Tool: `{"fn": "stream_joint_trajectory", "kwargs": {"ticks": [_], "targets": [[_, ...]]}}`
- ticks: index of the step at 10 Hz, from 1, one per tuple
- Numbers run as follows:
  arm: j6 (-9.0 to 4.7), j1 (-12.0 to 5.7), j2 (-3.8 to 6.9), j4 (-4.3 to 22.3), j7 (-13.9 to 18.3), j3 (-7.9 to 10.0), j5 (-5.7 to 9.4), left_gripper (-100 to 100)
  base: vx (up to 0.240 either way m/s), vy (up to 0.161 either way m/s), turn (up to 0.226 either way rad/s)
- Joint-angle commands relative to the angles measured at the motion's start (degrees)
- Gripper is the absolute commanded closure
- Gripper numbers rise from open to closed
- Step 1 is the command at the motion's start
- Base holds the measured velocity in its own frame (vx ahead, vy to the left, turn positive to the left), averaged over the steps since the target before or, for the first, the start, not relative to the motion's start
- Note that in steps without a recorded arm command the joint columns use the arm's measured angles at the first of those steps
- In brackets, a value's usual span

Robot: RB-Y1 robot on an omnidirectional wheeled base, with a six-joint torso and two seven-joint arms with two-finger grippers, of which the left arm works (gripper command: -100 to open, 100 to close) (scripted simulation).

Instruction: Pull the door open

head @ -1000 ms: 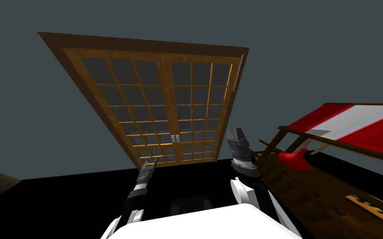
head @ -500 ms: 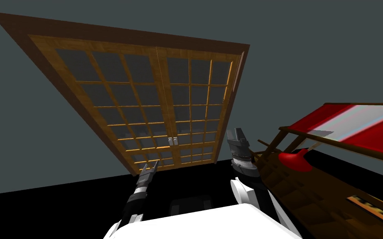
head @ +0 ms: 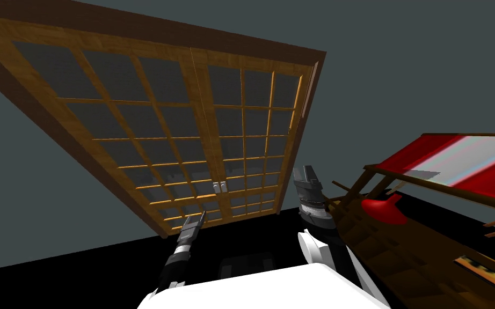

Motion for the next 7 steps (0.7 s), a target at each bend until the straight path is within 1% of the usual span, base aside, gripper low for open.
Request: {"fn": "stream_joint_trajectory", "kwargs": {"ticks": [1,2,4,6,7], "targets": [[-0.54,-0.46,-0.12,2.02,-1.97,0.28,-0.47,-100,0.146,-0.011,-0.093],[-0.98,-0.92,-0.17,3.67,-3.35,0.51,-0.79,-100,0.168,-0.004,-0.096],[-1.61,-1.67,-0.26,6.02,-5.35,0.84,-1.25,-100,0.161,0.010,-0.083],[-2.01,-2.24,-0.34,7.48,-6.62,1.03,-1.54,-100,0.139,0.024,-0.046],[-1.79,-1.96,-0.36,6.82,-6.11,0.94,-1.44,-100,0.069,0.008,-0.011]]}}
